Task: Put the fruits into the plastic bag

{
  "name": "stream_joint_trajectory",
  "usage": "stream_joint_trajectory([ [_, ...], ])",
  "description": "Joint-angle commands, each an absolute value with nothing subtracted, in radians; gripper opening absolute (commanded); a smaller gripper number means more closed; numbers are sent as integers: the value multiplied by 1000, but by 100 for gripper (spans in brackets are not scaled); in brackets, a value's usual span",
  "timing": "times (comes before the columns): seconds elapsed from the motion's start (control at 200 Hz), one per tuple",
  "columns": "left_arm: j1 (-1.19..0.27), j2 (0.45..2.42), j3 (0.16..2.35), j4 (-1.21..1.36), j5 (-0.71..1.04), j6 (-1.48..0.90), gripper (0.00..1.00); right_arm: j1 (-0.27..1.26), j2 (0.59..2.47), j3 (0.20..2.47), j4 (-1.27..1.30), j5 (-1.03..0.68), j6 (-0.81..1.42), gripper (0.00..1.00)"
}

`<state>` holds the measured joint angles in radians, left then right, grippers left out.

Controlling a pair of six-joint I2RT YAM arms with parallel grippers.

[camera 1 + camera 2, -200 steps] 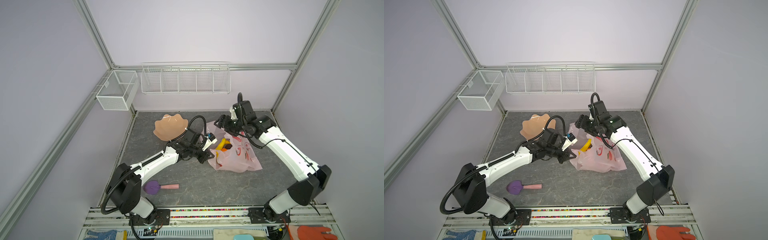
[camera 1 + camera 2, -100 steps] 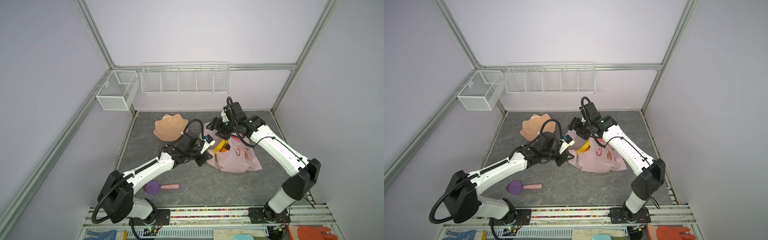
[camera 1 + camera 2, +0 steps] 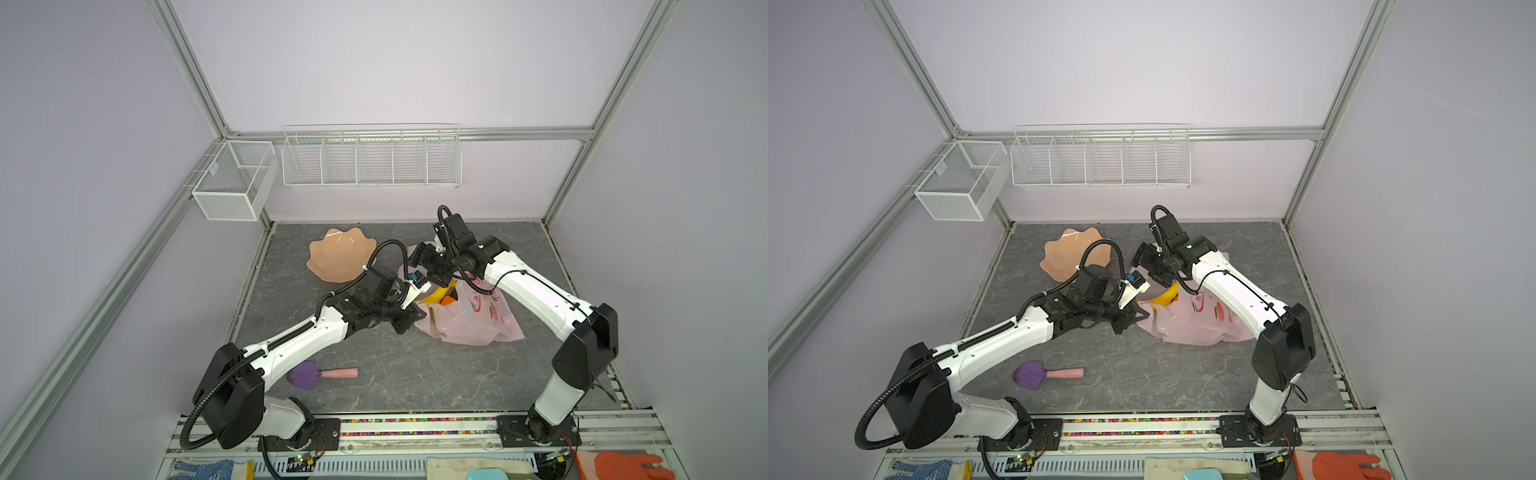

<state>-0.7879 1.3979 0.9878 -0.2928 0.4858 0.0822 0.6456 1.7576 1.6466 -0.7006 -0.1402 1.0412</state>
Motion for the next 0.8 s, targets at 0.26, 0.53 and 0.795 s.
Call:
stream_joint_trajectory([
  [0.26, -818, 1375, 976, -287, 469, 83, 0, 659, 1858, 1618, -610, -71, 1079, 90],
  [0.53, -839, 1386, 983, -284, 463, 76, 0, 665, 1925, 1621, -540, 29, 1115, 86],
  [0.795, -842, 1390, 976, -270, 441, 42, 0, 656, 1953, 1639, -563, 156, 1149, 33],
])
